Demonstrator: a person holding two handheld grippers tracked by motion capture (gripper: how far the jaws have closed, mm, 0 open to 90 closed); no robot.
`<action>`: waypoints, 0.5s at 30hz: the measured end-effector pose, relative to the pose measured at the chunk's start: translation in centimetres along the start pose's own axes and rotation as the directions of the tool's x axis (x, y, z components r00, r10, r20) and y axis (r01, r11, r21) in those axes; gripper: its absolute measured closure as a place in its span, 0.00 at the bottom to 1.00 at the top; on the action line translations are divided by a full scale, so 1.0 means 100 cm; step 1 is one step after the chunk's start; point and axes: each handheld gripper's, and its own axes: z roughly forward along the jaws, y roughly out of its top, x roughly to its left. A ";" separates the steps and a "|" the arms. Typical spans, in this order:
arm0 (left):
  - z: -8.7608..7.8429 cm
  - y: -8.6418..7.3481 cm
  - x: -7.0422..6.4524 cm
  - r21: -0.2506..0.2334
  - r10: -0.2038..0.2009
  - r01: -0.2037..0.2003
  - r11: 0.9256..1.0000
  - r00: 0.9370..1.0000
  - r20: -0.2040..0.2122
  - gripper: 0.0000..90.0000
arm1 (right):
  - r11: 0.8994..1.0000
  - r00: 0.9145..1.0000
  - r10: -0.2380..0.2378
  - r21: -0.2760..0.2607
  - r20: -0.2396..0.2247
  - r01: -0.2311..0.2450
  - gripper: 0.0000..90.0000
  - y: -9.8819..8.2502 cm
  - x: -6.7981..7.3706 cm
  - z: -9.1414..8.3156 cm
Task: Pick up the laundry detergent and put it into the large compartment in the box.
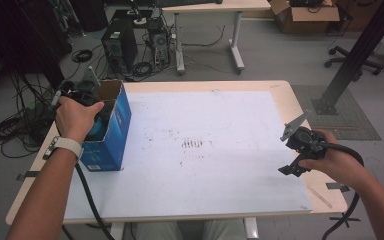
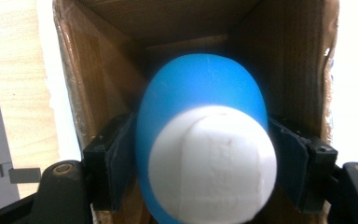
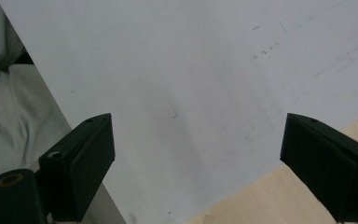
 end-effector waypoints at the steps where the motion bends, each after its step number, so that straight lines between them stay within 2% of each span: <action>1: -0.001 0.000 0.000 0.000 -0.001 0.001 1.000 1.000 0.005 0.31 | 1.000 1.000 0.001 0.000 0.000 -0.001 0.11 0.000 0.000 0.000; 12: -0.014 0.000 0.003 -0.037 -0.007 0.008 0.999 1.000 0.022 0.29 | 1.000 1.000 0.000 0.000 0.003 0.000 0.11 0.001 0.001 -0.001; 15: -0.024 0.001 0.002 -0.057 -0.003 0.004 0.998 1.000 0.020 0.29 | 1.000 1.000 0.003 0.001 0.002 -0.003 0.11 0.000 0.001 -0.002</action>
